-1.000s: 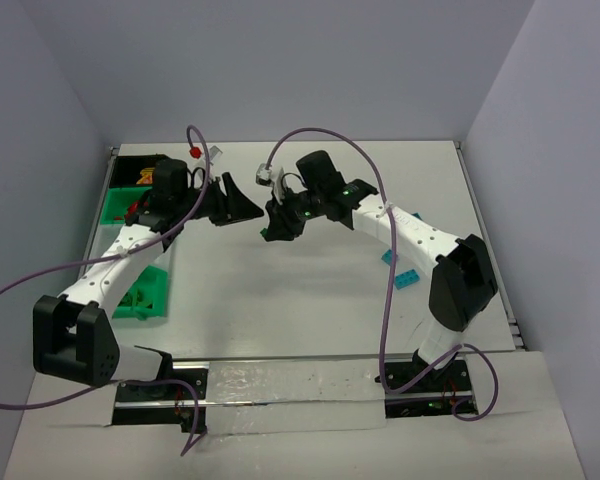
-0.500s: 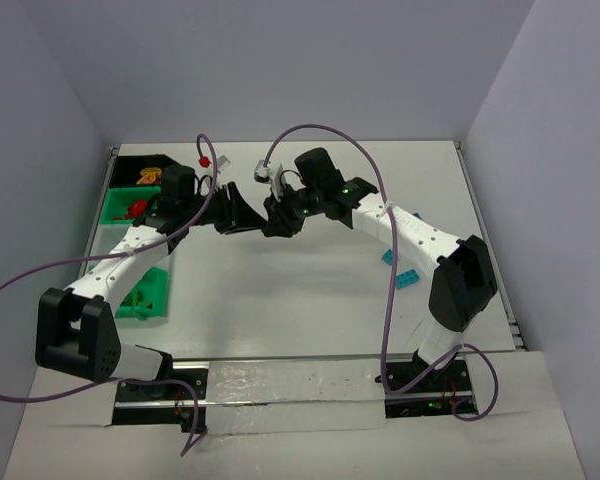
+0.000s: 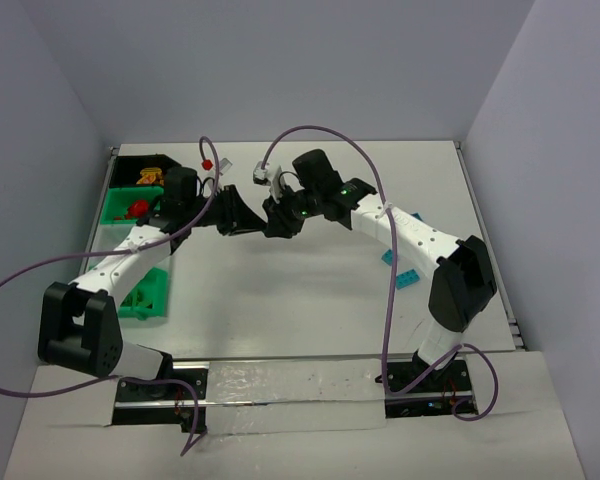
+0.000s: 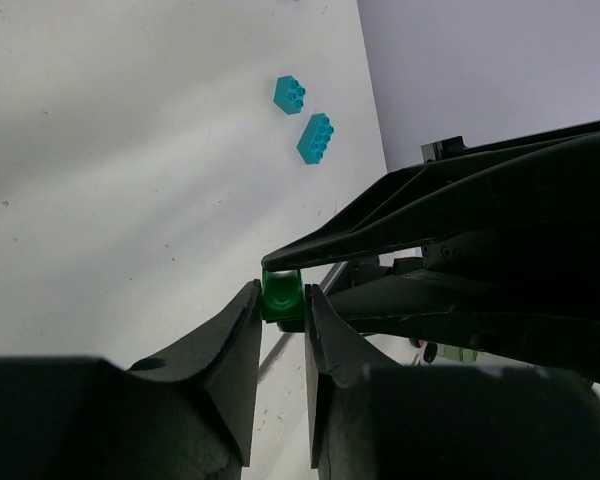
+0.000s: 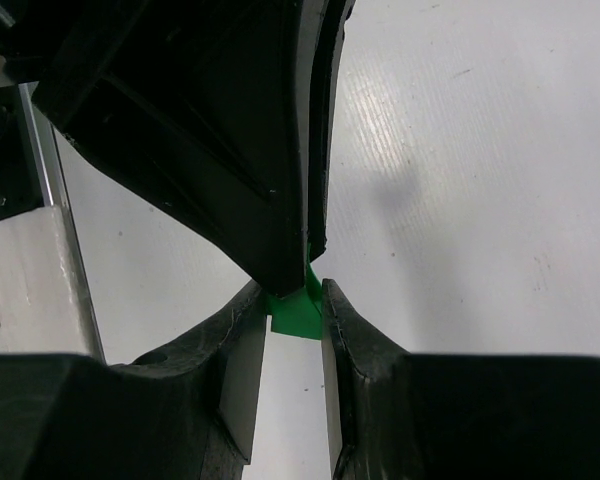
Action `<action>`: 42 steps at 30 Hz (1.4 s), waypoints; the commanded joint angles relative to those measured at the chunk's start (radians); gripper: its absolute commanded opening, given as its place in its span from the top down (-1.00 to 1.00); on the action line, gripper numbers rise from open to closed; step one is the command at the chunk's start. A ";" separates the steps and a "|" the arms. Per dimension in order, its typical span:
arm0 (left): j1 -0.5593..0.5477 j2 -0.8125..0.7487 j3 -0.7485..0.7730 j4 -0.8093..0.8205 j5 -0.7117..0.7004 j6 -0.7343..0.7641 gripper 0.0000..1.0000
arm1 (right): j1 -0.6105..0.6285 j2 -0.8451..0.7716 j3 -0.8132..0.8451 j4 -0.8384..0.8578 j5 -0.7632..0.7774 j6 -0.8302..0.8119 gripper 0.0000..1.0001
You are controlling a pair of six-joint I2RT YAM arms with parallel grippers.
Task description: Sort the legos into containers by color
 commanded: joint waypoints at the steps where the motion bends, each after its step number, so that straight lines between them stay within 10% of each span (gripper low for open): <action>1: -0.016 0.004 -0.014 0.048 0.092 -0.034 0.56 | 0.012 -0.024 0.067 0.059 0.045 -0.005 0.70; 5: -0.010 -0.006 -0.008 0.044 0.099 -0.025 0.98 | 0.016 -0.022 0.074 0.051 0.047 -0.004 0.20; 8: 0.026 -0.031 0.020 -0.021 0.048 0.043 1.00 | 0.018 -0.031 0.063 0.046 0.060 0.000 -0.52; 11: 0.092 -0.057 0.087 -0.151 -0.030 0.176 1.00 | 0.018 -0.047 0.044 0.042 0.070 0.000 -0.81; 22: 0.429 -0.211 0.207 -0.827 -0.189 1.010 1.00 | -0.038 -0.086 -0.056 0.033 0.092 0.027 -0.87; 42: 0.643 -0.347 -0.037 -0.819 -0.616 1.314 0.98 | -0.185 -0.129 -0.166 0.010 0.126 0.042 -0.90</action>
